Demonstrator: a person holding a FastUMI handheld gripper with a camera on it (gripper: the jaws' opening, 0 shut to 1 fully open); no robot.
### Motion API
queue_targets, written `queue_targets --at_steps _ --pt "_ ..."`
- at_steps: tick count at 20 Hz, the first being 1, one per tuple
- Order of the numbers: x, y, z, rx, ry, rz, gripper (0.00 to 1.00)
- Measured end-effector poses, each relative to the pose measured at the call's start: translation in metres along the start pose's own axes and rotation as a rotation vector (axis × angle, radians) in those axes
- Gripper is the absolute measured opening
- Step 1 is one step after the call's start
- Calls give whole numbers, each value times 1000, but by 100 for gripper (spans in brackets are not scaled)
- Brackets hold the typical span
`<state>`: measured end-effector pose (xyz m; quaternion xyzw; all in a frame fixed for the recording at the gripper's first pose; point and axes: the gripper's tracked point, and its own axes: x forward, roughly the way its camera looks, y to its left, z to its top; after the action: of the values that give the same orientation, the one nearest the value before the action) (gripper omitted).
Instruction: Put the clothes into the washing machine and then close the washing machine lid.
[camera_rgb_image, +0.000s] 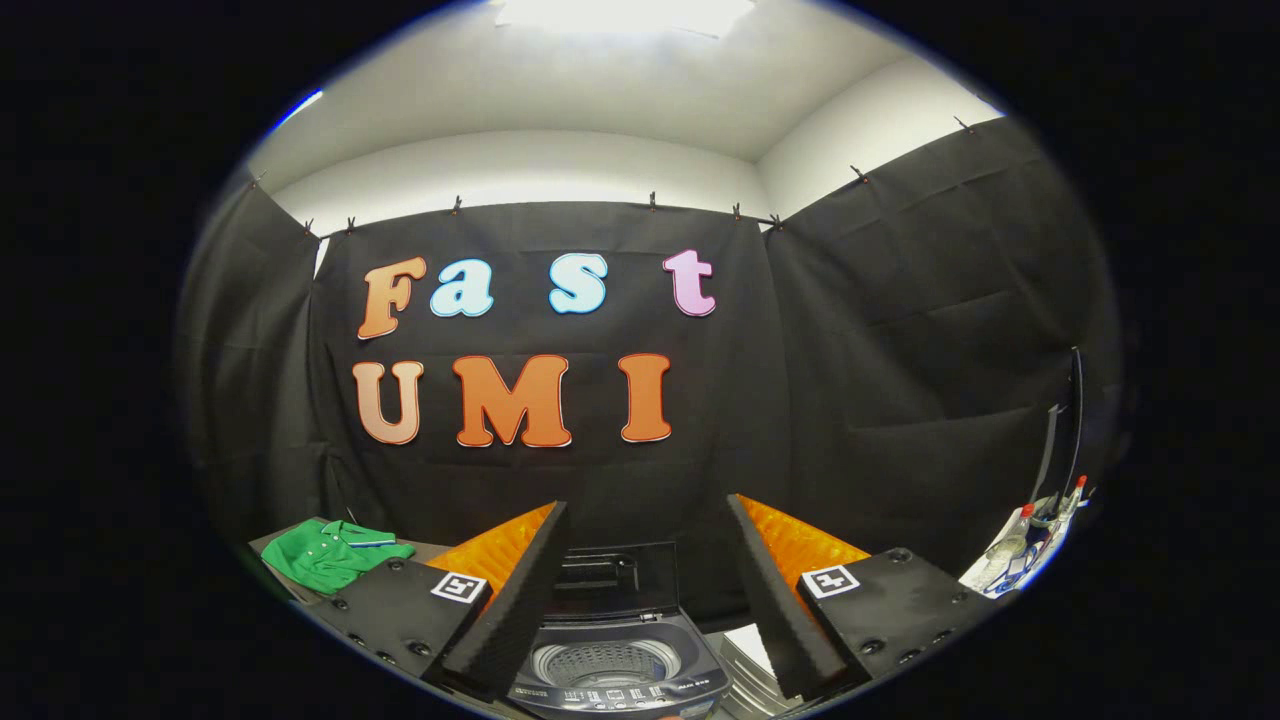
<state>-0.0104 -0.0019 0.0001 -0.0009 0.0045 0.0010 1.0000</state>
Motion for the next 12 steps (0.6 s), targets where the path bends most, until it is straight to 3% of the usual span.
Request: queue_targets --at_steps 12 --pt "-8 3 -1 14 1 3 99"
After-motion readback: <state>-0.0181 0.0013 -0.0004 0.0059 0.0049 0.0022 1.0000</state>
